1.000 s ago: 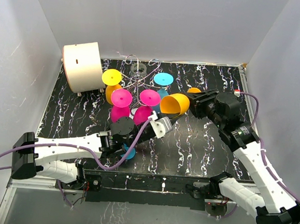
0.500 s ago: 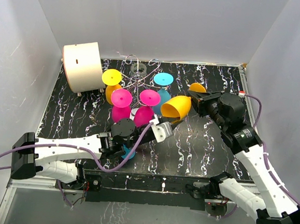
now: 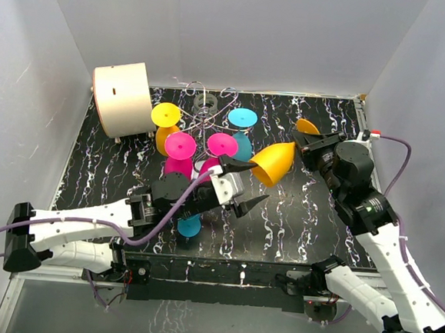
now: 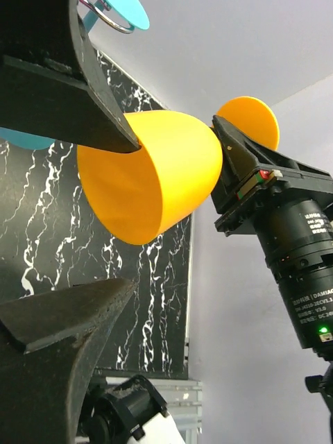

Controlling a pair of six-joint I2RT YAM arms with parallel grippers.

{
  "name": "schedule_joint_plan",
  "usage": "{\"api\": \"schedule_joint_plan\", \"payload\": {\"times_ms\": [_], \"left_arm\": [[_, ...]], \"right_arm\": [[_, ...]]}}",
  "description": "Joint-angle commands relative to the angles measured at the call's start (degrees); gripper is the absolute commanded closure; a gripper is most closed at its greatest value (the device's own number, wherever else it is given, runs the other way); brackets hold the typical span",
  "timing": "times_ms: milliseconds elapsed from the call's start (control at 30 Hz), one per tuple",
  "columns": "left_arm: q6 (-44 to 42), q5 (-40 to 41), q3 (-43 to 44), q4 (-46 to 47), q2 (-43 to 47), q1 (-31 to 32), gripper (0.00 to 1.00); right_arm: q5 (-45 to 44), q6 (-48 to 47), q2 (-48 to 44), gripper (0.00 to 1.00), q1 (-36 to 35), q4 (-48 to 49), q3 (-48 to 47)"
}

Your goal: Place the wine glass upside down on the wine glass rack

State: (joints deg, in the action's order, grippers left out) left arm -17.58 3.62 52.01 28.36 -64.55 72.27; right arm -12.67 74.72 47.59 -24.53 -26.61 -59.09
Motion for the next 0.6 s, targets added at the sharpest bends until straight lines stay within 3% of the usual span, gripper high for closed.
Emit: {"api": "schedule_joint_plan", "payload": {"times_ms": [0,167,233,433,567], "left_arm": [[6.34,-0.55,5.57,-5.34,3.55,0.11,0.26],[11.56,-2.07,14.07,-13.56,3.21,0.14,0.14],[13.55,-1.52,16.11,-14.49,2.85,0.10,0.02],[17.15,2.68,19.47,-15.01,2.19,0.06,0.01],[22.50,3.52,26.83,-21.51,-1.39,-0.13,0.02]], "right_arm": [[-4.21,-9.48,-2.79,1.00,-0.16,4.29,-2.40],[-1.03,-21.12,-4.50,1.00,-0.14,9.27,-2.11],[0.91,-26.68,-4.76,1.00,-0.16,10.55,-2.21],[8.71,-38.27,-5.77,1.00,-0.16,16.60,-1.38],[16.36,-45.34,-5.93,1.00,-0.13,21.60,0.17]]}}
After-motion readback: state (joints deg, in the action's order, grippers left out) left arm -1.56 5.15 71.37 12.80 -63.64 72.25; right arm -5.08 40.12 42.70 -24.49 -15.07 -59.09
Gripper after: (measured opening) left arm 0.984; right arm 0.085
